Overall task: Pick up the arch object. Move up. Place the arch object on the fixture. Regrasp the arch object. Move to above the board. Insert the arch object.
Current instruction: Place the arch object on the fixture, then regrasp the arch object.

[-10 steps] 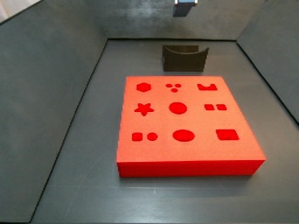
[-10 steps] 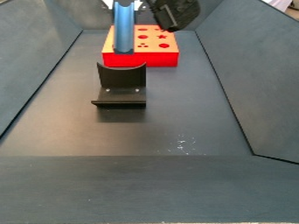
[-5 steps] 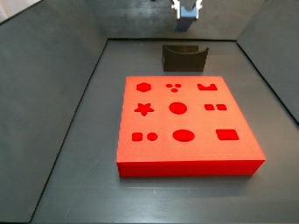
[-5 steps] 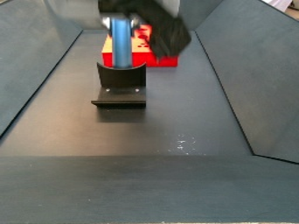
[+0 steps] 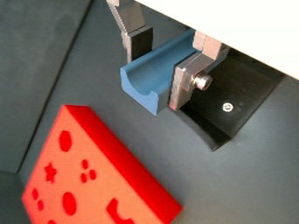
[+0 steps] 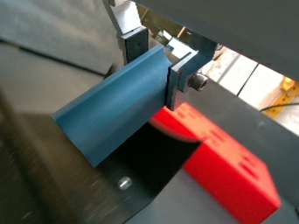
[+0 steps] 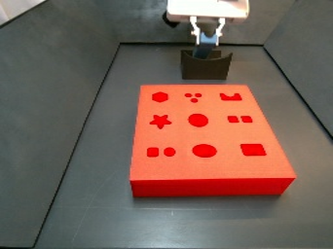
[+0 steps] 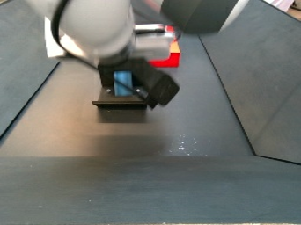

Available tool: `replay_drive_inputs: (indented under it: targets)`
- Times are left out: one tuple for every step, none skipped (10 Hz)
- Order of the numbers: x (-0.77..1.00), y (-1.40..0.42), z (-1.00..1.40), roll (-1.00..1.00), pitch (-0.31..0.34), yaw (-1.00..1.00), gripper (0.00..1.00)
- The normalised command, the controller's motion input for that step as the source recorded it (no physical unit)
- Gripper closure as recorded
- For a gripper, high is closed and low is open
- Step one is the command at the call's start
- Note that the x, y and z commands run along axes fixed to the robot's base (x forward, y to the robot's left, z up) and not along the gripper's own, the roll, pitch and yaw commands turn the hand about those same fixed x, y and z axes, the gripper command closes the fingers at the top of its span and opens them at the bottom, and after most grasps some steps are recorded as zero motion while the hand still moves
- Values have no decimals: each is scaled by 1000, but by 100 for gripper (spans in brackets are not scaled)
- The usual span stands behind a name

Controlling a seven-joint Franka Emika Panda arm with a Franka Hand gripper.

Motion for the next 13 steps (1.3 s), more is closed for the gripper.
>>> replay_drive_inputs:
  targets:
    - [150, 107, -757, -178, 8, -206, 100]
    - [117, 81, -517, -172, -18, -174, 100]
    - [102, 86, -376, -146, -31, -144, 100]
    - [74, 109, -333, -127, -52, -113, 100]
    - [72, 107, -333, -127, -52, -97, 100]
    - [73, 104, -333, -126, -51, -67, 100]
    - [0, 0, 0, 0, 0, 0, 0]
    - [0, 0, 1000, 20, 20, 35, 0]
    - [-11, 5, 1000, 28, 28, 40, 0]
    - [-24, 4, 1000, 34, 39, 38, 0]
    - [-32, -1, 1000, 55, 57, 22, 0]
    - [-37, 2, 1000, 58, 70, 17, 0]
    - [-35, 7, 873, 53, 90, 1, 0]
